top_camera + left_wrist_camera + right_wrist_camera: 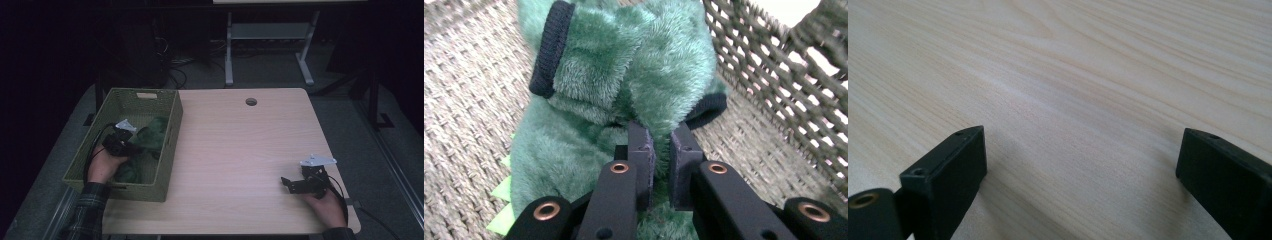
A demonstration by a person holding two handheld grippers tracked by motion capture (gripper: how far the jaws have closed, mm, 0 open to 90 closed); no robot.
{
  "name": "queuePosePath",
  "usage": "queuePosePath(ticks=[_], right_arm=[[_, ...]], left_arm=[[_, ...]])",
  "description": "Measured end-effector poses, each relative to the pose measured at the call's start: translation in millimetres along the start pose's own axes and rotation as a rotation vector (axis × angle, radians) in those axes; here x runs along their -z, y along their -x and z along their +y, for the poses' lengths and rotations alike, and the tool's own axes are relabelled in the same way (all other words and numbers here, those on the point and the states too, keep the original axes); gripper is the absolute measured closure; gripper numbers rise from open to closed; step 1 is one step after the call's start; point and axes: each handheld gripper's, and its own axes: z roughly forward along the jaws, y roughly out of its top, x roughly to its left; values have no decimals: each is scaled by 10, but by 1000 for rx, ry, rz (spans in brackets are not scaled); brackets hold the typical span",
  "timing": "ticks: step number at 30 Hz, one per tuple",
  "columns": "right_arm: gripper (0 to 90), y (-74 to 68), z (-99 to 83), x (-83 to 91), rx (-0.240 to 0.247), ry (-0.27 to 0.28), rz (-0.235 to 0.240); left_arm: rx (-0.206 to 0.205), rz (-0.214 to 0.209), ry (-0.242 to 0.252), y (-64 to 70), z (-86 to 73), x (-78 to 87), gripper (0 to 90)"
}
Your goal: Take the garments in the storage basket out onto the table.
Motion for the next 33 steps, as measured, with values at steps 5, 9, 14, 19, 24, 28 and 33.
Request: queuePosePath(ticks=[5, 9, 14, 19, 24, 28, 33], right_arm=[[56, -1, 0, -1, -1, 0, -1], [56, -1, 0, 0, -1, 0, 0], [56, -1, 0, 0, 0, 0, -1], [56, -1, 0, 0, -1, 0, -1], [56, 0, 0, -1, 1, 1, 0], [56, 0, 0, -1, 1, 1, 0], [56, 1, 0, -1, 1, 1, 0]], left_arm=[[19, 10, 49, -20, 25, 120, 835], [37, 17, 105, -21, 64, 252, 840], [38, 29, 146, -9, 119, 360, 841], [71, 30, 232, 20, 214, 525, 841], [89, 37, 285, 39, 293, 644, 841], [86, 40, 321, 69, 362, 759, 844], [84, 48, 368, 114, 457, 914, 846]])
